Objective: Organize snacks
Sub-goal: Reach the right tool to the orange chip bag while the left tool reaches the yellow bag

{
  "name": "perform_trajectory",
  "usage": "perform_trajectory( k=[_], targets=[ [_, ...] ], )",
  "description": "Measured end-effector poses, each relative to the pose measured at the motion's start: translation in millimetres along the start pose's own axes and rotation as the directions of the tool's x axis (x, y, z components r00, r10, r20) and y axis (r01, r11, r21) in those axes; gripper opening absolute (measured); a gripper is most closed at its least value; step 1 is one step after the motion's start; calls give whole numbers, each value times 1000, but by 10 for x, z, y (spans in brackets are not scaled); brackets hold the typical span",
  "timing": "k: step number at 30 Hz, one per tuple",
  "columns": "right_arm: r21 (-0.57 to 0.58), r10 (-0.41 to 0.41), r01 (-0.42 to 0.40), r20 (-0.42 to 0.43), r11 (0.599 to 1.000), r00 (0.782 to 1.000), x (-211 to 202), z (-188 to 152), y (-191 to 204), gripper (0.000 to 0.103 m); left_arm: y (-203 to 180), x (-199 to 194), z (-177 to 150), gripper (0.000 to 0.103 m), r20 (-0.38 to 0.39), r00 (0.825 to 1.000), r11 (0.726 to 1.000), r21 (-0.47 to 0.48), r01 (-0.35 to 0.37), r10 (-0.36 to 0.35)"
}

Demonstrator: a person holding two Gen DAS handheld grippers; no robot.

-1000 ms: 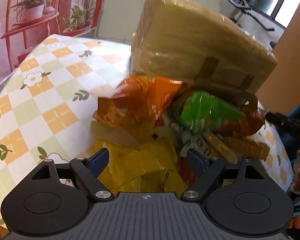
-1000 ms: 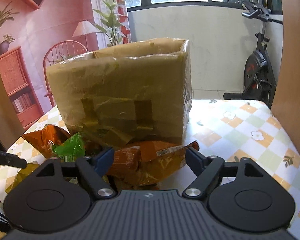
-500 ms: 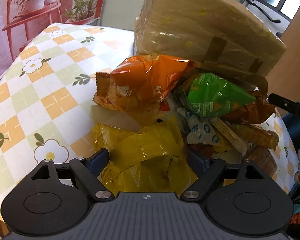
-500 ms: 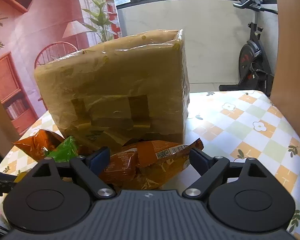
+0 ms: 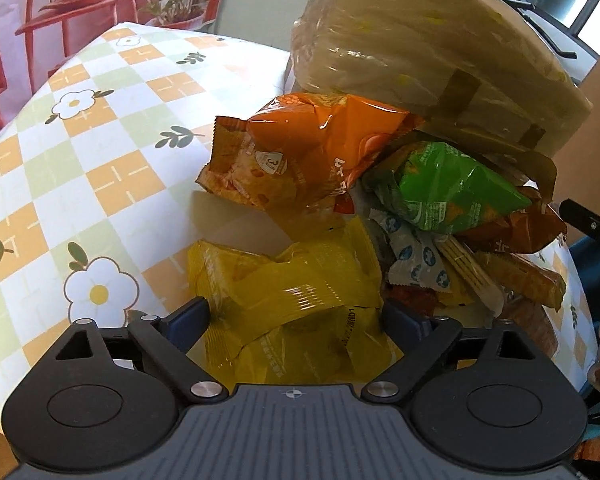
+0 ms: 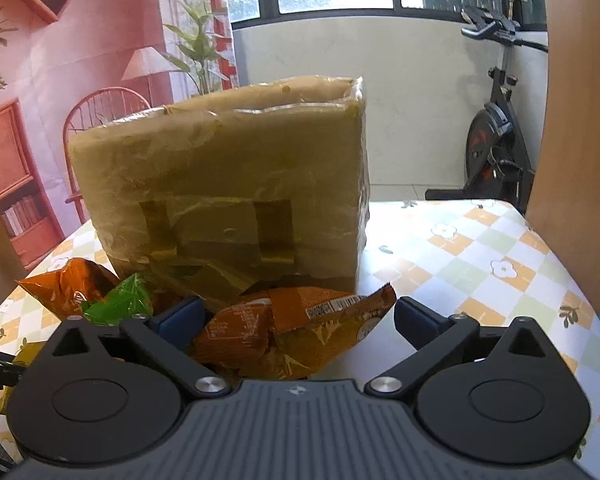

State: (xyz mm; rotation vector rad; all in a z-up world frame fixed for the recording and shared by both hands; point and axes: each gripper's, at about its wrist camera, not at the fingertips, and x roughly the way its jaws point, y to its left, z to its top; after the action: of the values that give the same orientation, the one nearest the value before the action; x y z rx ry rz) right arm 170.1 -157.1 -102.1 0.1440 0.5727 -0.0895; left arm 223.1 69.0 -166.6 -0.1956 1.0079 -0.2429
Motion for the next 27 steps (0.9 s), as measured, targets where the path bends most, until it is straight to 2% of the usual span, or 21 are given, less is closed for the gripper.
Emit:
perform_trajectory(
  k=[18, 27],
  targets=[
    [-8, 44, -45, -66, 999, 997, 165, -39, 96, 103, 146, 96, -40, 98, -4, 999, 996, -72, 48, -48],
    [-68, -34, 28, -88, 997, 996, 357, -84, 118, 103, 179, 126, -56, 98, -1, 998, 994, -88, 64, -64]
  ],
)
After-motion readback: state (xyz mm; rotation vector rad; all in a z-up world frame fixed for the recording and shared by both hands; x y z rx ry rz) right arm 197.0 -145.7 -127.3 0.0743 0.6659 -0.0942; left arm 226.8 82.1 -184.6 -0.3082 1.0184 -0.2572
